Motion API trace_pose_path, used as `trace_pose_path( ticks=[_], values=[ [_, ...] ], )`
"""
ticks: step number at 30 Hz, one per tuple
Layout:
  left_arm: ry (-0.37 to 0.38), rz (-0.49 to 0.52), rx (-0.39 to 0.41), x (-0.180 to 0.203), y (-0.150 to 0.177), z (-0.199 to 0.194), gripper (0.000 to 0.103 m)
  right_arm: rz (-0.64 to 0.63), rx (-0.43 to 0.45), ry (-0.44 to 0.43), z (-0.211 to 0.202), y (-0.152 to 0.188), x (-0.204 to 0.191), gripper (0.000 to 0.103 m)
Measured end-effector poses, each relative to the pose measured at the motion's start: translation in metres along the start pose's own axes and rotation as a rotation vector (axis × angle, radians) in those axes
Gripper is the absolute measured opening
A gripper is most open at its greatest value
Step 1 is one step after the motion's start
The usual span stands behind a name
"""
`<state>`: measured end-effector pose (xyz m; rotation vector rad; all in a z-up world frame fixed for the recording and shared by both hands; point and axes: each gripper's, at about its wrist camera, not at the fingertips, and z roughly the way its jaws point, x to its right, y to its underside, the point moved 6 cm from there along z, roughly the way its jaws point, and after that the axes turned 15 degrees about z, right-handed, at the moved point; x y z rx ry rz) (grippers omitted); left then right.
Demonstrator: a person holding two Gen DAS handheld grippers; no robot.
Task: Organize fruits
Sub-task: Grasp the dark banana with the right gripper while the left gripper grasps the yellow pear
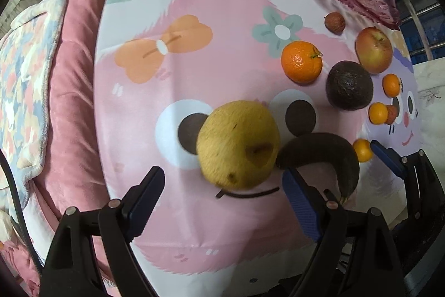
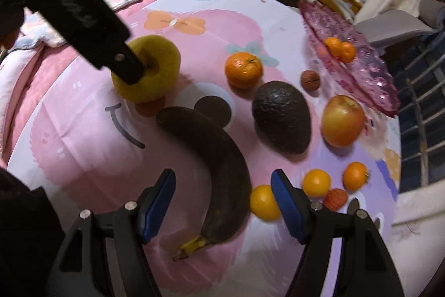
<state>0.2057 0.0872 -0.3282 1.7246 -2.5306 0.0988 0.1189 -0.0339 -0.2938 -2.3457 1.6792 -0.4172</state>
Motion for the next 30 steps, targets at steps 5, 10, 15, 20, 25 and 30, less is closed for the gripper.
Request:
trace_pose_path(
  ticks=[5,10,15,20,25,30],
  values=[
    [-0.018,0.013,-0.029,0.008,-0.014,0.016,0.086,-0.020,-0.013,-0.051,0.015,-0.001,0.001,0.070],
    [-0.039,0.002,-0.046,0.007,-0.019,0.025,0.086,-0.014,-0.021,-0.120,0.022,-0.003,0.003,0.062],
    [-0.033,-0.013,-0.052,0.003,-0.025,0.032,0.085,0.004,-0.053,-0.181,0.032,-0.003,0.006,0.049],
    [-0.020,-0.019,-0.055,0.006,-0.026,0.035,0.082,0.033,-0.037,-0.255,0.033,-0.006,0.011,0.046],
    [0.012,-0.014,-0.051,0.011,-0.027,0.040,0.069,0.028,-0.037,-0.267,0.030,-0.007,0.011,0.044],
    [0.027,-0.008,-0.039,0.014,-0.028,0.041,0.067,0.042,-0.026,-0.251,0.030,-0.005,0.010,0.042]
  ],
)
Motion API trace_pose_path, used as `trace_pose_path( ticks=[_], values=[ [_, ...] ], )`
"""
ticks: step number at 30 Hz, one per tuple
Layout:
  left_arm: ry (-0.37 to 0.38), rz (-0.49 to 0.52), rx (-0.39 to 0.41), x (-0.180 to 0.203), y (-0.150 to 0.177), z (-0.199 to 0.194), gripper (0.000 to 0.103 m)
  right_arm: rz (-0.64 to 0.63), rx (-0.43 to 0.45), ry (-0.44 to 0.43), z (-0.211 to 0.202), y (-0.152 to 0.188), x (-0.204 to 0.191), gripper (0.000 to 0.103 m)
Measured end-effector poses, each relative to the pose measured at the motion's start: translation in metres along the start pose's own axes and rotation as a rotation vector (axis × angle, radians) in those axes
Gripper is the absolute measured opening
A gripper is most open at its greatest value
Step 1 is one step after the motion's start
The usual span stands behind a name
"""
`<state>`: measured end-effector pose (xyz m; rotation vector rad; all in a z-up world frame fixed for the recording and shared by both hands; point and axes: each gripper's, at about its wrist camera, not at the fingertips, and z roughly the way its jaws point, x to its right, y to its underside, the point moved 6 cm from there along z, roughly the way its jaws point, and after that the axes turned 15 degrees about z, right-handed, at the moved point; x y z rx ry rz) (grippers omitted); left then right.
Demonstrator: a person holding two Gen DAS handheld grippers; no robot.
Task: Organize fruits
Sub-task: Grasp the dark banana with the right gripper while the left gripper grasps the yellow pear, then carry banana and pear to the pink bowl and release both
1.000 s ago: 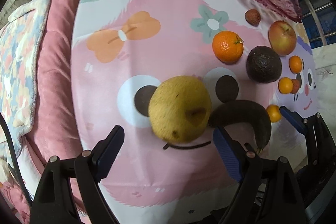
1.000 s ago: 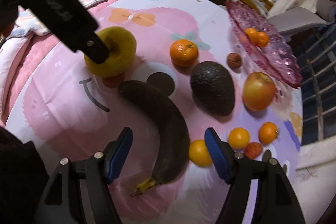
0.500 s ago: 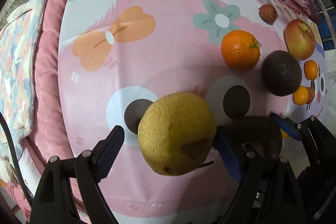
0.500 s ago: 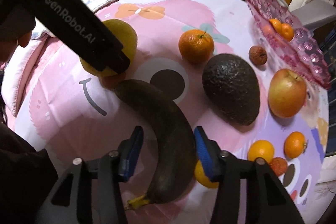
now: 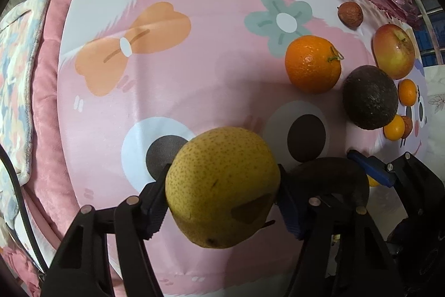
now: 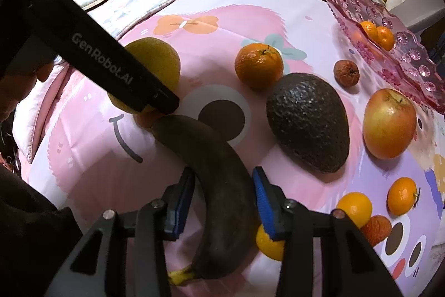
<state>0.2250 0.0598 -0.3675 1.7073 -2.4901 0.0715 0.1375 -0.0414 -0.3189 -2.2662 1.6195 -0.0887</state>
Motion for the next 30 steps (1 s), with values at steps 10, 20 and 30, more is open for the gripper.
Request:
trace_pose_path(
  ticks=[10,20,30],
  values=[
    [0.026,-0.041,0.066,-0.013,0.020,-0.007,0.066,0.117,0.001,0.009,-0.007,0.002,0.005,0.034],
    [0.067,-0.016,0.242,-0.008,0.035,-0.058,0.066,0.260,0.062,-0.002,-0.028,0.013,-0.003,0.033],
    [0.058,0.028,0.322,-0.017,0.054,-0.097,0.066,0.354,0.151,0.034,-0.067,0.010,-0.015,0.033]
  ],
)
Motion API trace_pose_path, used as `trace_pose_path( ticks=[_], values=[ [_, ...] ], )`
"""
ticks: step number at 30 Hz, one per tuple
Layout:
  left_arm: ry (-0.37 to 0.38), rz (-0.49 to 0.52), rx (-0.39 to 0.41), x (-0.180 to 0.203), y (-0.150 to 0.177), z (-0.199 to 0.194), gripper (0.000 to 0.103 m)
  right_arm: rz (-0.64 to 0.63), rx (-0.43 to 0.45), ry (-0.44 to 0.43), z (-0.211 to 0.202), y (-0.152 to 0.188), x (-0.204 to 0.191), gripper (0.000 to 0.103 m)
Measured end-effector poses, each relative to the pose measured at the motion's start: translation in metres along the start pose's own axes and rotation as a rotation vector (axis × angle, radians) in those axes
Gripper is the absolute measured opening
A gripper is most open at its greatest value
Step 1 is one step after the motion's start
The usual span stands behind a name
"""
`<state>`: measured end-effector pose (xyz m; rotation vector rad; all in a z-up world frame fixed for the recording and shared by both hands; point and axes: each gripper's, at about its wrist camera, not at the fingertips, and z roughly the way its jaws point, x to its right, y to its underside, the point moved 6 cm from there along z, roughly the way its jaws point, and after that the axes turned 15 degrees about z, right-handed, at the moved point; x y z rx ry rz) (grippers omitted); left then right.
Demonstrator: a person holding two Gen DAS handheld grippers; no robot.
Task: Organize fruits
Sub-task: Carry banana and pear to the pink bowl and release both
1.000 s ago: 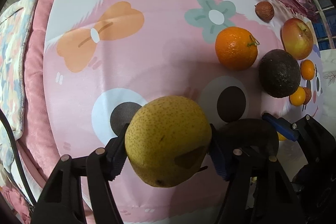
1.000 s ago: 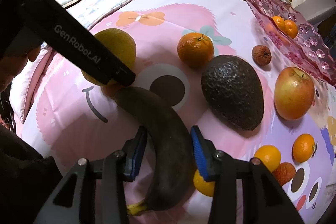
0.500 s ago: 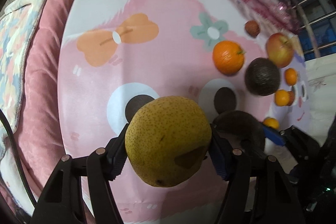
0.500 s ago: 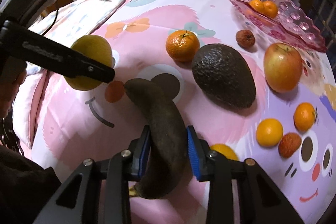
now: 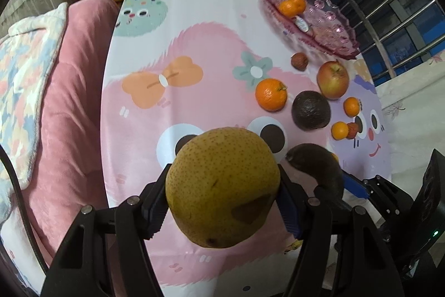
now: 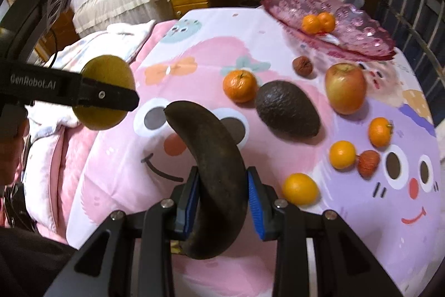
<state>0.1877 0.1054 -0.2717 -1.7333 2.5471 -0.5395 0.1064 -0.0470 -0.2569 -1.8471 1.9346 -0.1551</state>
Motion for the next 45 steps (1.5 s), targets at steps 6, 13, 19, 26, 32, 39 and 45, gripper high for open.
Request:
trace_pose_path(
  ticks=[6,13,19,26,32,39,45],
  values=[
    [-0.006,0.020,0.047,0.005,-0.014,-0.018,0.066,0.085,0.043,0.043,-0.022,-0.021,0.011,0.033],
    [-0.025,0.041,0.097,0.017,-0.052,-0.033,0.067,0.181,0.117,0.075,-0.049,-0.068,0.044,0.033],
    [-0.053,0.048,0.151,0.031,-0.101,-0.041,0.067,0.227,0.161,0.076,-0.066,-0.113,0.078,0.033],
    [-0.083,0.052,0.199,0.050,-0.162,-0.040,0.067,0.240,0.204,0.063,-0.071,-0.177,0.114,0.033],
    [-0.092,0.066,0.225,0.063,-0.210,-0.025,0.067,0.269,0.238,0.038,-0.059,-0.223,0.140,0.033],
    [-0.109,0.072,0.218,0.069,-0.254,0.011,0.067,0.292,0.236,0.011,-0.022,-0.261,0.161,0.033],
    [-0.106,0.050,0.180,0.070,-0.268,0.048,0.067,0.300,0.214,-0.003,0.012,-0.277,0.177,0.033]
  ],
)
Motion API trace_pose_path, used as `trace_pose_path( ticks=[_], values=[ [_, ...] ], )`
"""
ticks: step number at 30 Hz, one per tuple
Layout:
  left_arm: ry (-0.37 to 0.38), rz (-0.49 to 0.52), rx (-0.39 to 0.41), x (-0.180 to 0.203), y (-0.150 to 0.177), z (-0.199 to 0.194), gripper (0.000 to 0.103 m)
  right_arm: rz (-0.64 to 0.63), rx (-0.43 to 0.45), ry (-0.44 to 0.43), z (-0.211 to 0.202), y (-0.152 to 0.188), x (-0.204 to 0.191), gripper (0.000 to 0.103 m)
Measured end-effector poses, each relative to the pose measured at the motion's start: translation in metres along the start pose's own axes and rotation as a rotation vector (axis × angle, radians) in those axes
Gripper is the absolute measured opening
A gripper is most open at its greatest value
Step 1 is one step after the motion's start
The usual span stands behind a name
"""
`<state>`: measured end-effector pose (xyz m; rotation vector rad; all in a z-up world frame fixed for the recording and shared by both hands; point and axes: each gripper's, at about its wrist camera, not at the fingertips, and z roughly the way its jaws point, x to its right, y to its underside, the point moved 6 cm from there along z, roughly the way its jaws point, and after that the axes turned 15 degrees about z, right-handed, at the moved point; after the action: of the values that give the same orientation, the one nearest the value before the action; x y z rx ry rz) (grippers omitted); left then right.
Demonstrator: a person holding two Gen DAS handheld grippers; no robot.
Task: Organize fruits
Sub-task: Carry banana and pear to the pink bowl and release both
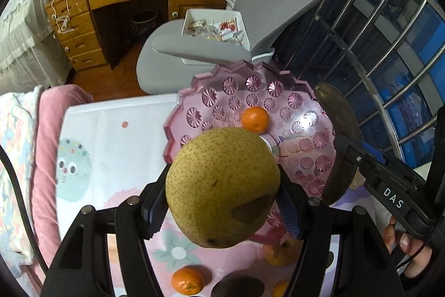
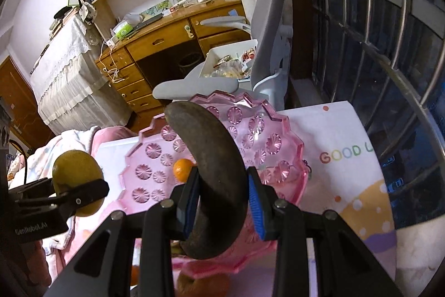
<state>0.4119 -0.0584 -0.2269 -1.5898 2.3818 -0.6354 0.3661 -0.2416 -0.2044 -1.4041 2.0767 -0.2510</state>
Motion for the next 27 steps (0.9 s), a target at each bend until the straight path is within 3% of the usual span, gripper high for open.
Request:
trace_pose_path(
  ticks=[10,24,27],
  values=[
    [0.015,-0.001,-0.080,0.011,0.005,0.045,0.067,-0.006,-0.090,0.035,0.047,0.005,0.012,0.033],
    [-0.001,0.029,-0.173,0.022,0.014,0.072,0.067,-0.006,-0.144,0.075,0.067,0.013,0.018,0.035],
    [-0.007,0.012,-0.182,0.020,0.018,0.073,0.067,-0.005,-0.121,0.063,0.064,0.011,0.016,0.035]
  ],
)
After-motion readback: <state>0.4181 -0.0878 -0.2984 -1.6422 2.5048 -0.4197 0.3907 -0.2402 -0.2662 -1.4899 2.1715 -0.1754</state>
